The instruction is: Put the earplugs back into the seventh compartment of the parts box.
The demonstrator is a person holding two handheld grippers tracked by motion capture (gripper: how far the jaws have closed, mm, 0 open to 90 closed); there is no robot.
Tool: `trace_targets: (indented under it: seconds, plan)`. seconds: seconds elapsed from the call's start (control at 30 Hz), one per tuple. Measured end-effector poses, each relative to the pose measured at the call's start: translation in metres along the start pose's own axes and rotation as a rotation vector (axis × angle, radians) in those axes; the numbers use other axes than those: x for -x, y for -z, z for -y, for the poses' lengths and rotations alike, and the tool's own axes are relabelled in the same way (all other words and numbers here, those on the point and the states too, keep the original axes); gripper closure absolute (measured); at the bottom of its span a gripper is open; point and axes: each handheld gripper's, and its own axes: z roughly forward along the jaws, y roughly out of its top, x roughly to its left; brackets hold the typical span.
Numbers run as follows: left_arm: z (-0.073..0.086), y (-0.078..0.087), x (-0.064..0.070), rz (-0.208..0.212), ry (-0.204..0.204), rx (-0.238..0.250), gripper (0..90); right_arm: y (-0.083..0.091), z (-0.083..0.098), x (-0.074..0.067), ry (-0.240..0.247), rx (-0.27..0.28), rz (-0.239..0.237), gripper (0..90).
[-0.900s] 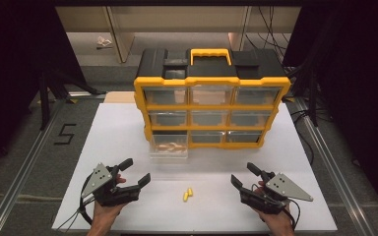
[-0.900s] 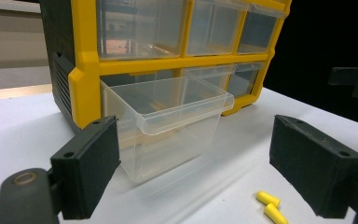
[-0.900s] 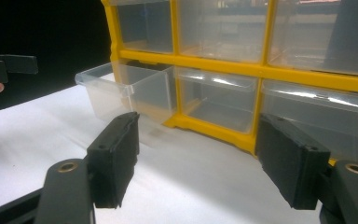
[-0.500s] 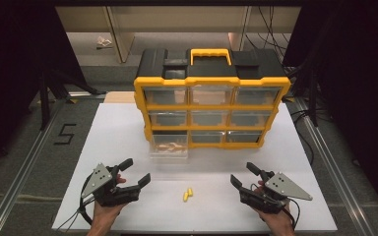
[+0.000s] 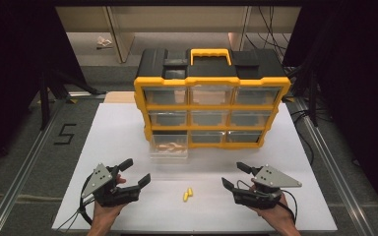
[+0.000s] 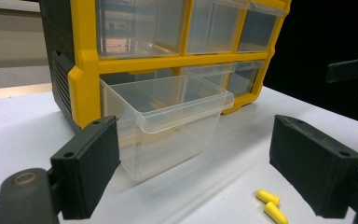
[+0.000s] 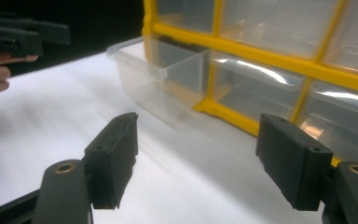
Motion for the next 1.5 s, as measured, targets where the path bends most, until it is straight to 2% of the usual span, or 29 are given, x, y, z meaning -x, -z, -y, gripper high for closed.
trace_targets:
  seconds: [0.07, 0.1, 0.13, 0.17, 0.3, 0.37, 0.5, 0.53, 0.57, 0.77, 0.8, 0.83, 1.0, 1.5]
  plan:
    - [0.000, 0.000, 0.000, 0.000, 0.000, 0.000, 15.6, -0.002, -0.002, -0.001, 0.002, -0.018, -0.009, 30.5]
    - [0.000, 0.000, 0.000, 0.000, 0.000, -0.001, 15.6, -0.007, -0.006, -0.003, 0.001, -0.050, -0.030, 30.5]
    - [0.000, 0.000, 0.000, 0.000, 0.000, -0.001, 15.6, -0.007, -0.006, -0.003, 0.001, -0.050, -0.030, 30.5]
    - [0.000, 0.000, 0.000, 0.000, 0.000, -0.002, 15.6, -0.014, -0.009, -0.007, 0.017, -0.082, -0.050, 30.5]
    - [0.000, 0.000, 0.000, 0.001, -0.003, -0.001, 15.6, -0.022, -0.011, -0.012, 0.051, -0.124, -0.071, 30.6]
    - [0.000, 0.000, 0.000, 0.001, -0.001, -0.002, 15.6, -0.032, -0.012, -0.016, 0.075, -0.179, -0.099, 31.4]
    - [0.000, 0.000, 0.000, 0.000, -0.003, -0.003, 15.6, -0.045, -0.014, -0.017, 0.077, -0.238, -0.116, 32.2]
    - [0.000, 0.000, 0.000, 0.000, -0.003, -0.003, 15.6, -0.045, -0.014, -0.017, 0.077, -0.238, -0.116, 32.2]
    - [0.000, 0.000, 0.000, 0.002, -0.004, -0.004, 15.6, -0.052, -0.015, -0.019, 0.078, -0.271, -0.129, 32.4]
    - [0.000, 0.000, 0.000, 0.001, -0.001, -0.004, 15.6, -0.075, -0.016, -0.027, 0.087, -0.355, -0.144, 34.3]
    - [0.000, 0.000, 0.000, 0.001, -0.001, -0.004, 15.6, -0.075, -0.016, -0.027, 0.087, -0.355, -0.144, 34.3]
    - [0.000, 0.000, 0.000, 0.001, 0.000, -0.003, 15.6, -0.084, -0.016, -0.030, 0.083, -0.381, -0.148, 35.5]
    - [0.000, 0.000, 0.000, 0.001, -0.001, -0.003, 15.6, -0.104, -0.012, -0.033, 0.067, -0.443, -0.153, 36.4]
    - [0.000, -0.001, 0.000, 0.003, -0.002, -0.006, 15.6, -0.134, 0.000, -0.039, 0.073, -0.556, -0.169, 40.9]
